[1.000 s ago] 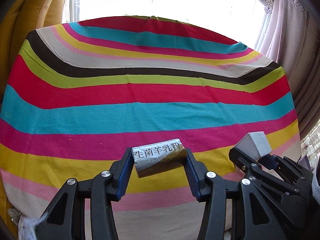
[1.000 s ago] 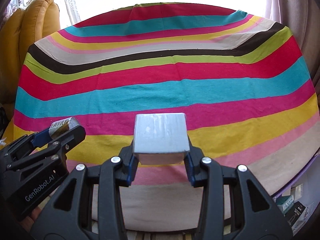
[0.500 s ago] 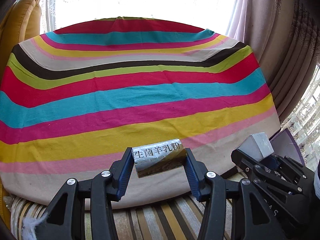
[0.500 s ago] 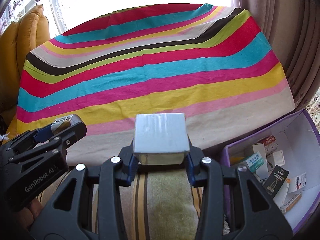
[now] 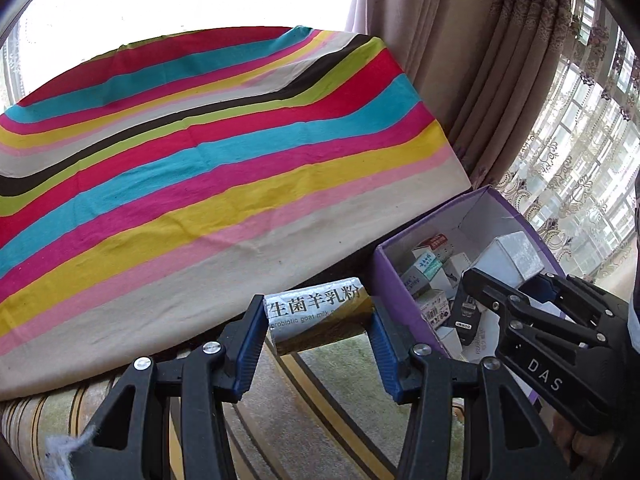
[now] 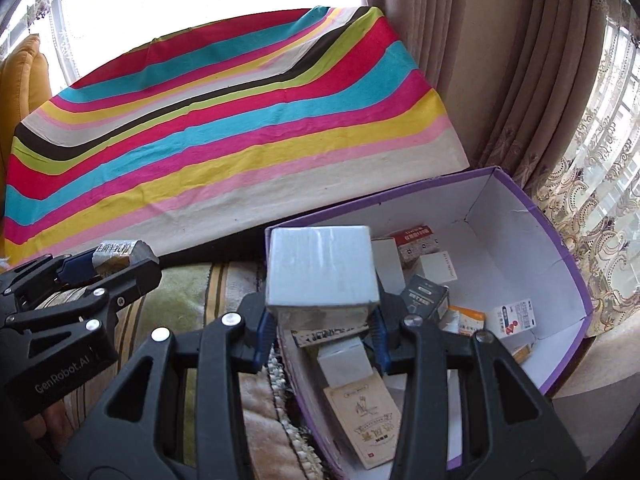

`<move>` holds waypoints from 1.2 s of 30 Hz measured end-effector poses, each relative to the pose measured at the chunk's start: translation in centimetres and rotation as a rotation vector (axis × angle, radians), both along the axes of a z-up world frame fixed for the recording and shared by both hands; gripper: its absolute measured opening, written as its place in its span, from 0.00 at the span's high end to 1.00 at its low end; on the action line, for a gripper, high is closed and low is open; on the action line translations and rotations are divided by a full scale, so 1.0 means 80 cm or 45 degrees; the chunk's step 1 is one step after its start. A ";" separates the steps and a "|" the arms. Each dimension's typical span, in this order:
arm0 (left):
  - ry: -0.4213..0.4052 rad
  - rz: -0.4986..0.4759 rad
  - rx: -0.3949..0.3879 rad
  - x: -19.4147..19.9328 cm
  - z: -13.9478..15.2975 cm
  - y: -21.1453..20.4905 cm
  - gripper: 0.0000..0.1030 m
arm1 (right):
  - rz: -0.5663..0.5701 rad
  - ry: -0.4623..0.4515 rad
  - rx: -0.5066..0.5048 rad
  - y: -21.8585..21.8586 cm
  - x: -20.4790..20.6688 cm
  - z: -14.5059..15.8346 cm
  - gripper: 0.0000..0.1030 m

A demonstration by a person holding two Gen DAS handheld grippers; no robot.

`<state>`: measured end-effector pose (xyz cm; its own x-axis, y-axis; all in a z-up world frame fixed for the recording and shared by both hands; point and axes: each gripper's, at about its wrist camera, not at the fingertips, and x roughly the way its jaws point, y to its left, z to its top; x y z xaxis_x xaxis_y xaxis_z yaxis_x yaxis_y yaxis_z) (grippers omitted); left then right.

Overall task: Organize objects
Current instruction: 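Carry the white cube box and milk powder box over the purple box, then open the right tool to drop the cube box while the left tool drops the milk powder box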

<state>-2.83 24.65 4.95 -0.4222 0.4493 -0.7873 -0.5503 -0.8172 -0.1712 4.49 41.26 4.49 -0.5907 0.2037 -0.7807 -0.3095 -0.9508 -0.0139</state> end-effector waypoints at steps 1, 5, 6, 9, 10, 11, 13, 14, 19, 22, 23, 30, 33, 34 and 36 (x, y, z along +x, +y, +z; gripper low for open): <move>-0.013 -0.031 0.003 0.004 -0.001 0.009 0.51 | -0.018 -0.005 0.003 0.009 0.007 -0.001 0.58; -0.077 -0.148 0.017 0.018 -0.007 0.045 0.51 | -0.088 -0.023 0.021 0.044 0.030 -0.001 0.58; -0.093 -0.175 0.025 0.021 -0.008 0.053 0.51 | -0.105 -0.027 0.024 0.051 0.036 -0.001 0.58; -0.149 -0.250 0.060 0.029 -0.013 0.077 0.51 | -0.155 -0.041 0.036 0.072 0.052 -0.002 0.58; -0.171 -0.266 0.075 0.031 -0.014 0.083 0.51 | -0.172 -0.046 0.037 0.079 0.057 -0.003 0.58; -0.202 -0.281 0.093 0.032 -0.017 0.090 0.51 | -0.189 -0.052 0.038 0.086 0.060 -0.004 0.58; -0.257 -0.307 0.115 0.034 -0.023 0.101 0.51 | -0.219 -0.060 0.042 0.096 0.069 -0.006 0.58; -0.279 -0.318 0.120 0.035 -0.025 0.107 0.50 | -0.231 -0.064 0.045 0.101 0.073 -0.007 0.58; -0.395 -0.345 0.158 0.038 -0.037 0.125 0.47 | -0.271 -0.080 0.058 0.116 0.083 -0.008 0.57; -0.394 -0.309 0.131 0.038 -0.040 0.125 0.31 | -0.277 -0.088 0.064 0.118 0.087 -0.009 0.56; -0.401 -0.299 0.135 0.037 -0.040 0.123 0.28 | -0.278 -0.094 0.064 0.118 0.088 -0.010 0.51; -0.386 -0.280 0.064 0.052 -0.039 0.110 0.24 | -0.249 -0.103 0.055 0.111 0.097 -0.011 0.31; -0.371 -0.269 0.060 0.058 -0.037 0.103 0.23 | -0.242 -0.107 0.050 0.108 0.104 -0.011 0.30; -0.374 -0.263 0.075 0.058 -0.036 0.099 0.23 | -0.242 -0.108 0.046 0.108 0.106 -0.011 0.29; -0.391 -0.259 0.106 0.056 -0.035 0.094 0.22 | -0.243 -0.111 0.039 0.108 0.108 -0.012 0.29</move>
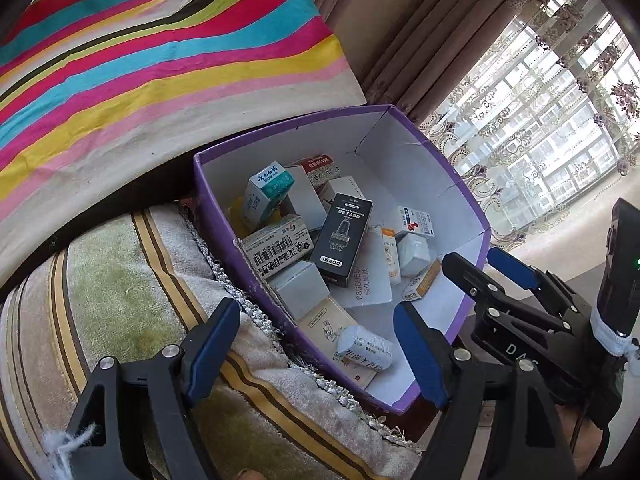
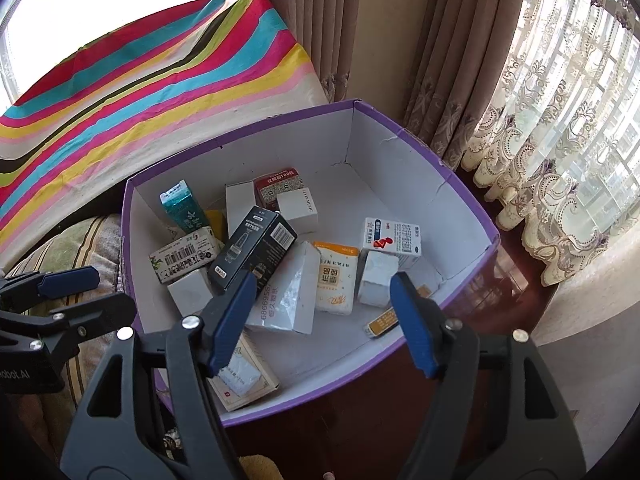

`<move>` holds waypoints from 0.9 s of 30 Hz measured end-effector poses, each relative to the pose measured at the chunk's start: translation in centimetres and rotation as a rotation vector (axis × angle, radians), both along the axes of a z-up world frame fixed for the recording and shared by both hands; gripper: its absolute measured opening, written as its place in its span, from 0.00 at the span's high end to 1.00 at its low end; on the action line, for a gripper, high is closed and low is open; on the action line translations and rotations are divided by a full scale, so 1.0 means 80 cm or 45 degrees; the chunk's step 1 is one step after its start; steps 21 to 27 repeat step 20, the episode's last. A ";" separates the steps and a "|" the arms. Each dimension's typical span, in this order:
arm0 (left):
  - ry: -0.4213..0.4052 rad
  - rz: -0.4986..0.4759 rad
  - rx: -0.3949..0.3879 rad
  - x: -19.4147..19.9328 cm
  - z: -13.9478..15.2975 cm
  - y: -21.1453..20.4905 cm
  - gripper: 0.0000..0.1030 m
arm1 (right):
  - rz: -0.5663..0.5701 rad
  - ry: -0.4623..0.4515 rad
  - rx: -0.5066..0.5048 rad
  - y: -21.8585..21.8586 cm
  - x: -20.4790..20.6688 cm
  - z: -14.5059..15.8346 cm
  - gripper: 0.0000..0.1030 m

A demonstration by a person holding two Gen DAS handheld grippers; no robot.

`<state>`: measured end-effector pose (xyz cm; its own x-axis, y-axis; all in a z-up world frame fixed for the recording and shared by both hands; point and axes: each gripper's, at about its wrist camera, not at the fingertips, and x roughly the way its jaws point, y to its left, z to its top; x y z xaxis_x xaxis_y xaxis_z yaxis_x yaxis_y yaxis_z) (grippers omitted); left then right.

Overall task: Organize objects
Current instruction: 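Open the right tool to drop the cube box while the left tool drops the milk powder box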

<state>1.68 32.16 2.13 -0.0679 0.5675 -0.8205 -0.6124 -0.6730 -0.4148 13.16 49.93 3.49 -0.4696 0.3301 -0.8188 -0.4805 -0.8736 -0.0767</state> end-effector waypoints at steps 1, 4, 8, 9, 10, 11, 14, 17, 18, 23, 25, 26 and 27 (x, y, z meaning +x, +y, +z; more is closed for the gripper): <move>-0.014 0.003 0.014 -0.001 0.000 -0.002 0.21 | -0.002 -0.002 -0.002 0.000 0.001 -0.001 0.29; -0.030 -0.001 0.025 -0.002 0.000 -0.002 0.19 | -0.005 -0.003 -0.009 0.001 0.002 -0.003 0.29; 0.000 -0.029 -0.039 0.003 -0.002 0.007 0.18 | -0.002 0.001 -0.010 0.001 0.002 -0.003 0.29; 0.003 -0.034 -0.042 0.004 -0.002 0.008 0.17 | 0.000 0.001 -0.011 0.001 0.001 -0.003 0.29; 0.002 -0.037 -0.044 0.003 -0.002 0.008 0.17 | 0.000 0.001 -0.012 0.000 0.001 -0.003 0.29; -0.001 -0.038 -0.044 0.003 -0.002 0.009 0.17 | -0.001 0.001 -0.013 0.000 0.002 -0.003 0.29; -0.003 -0.051 -0.042 0.002 -0.003 0.010 0.15 | -0.003 0.000 -0.014 0.000 0.001 -0.004 0.29; 0.012 -0.062 -0.035 0.004 -0.003 0.009 0.15 | -0.001 -0.002 -0.015 -0.001 0.001 -0.004 0.29; 0.013 -0.064 -0.036 0.005 -0.002 0.009 0.15 | -0.001 -0.002 -0.015 -0.001 0.001 -0.004 0.29; 0.008 -0.062 -0.033 0.004 -0.002 0.009 0.14 | -0.002 -0.001 -0.017 -0.001 0.002 -0.004 0.29; 0.008 -0.062 -0.033 0.004 -0.002 0.009 0.14 | -0.002 -0.001 -0.017 -0.001 0.002 -0.004 0.29; 0.008 -0.062 -0.033 0.004 -0.002 0.009 0.14 | -0.002 -0.001 -0.017 -0.001 0.002 -0.004 0.29; 0.008 -0.062 -0.033 0.004 -0.002 0.009 0.14 | -0.002 -0.001 -0.017 -0.001 0.002 -0.004 0.29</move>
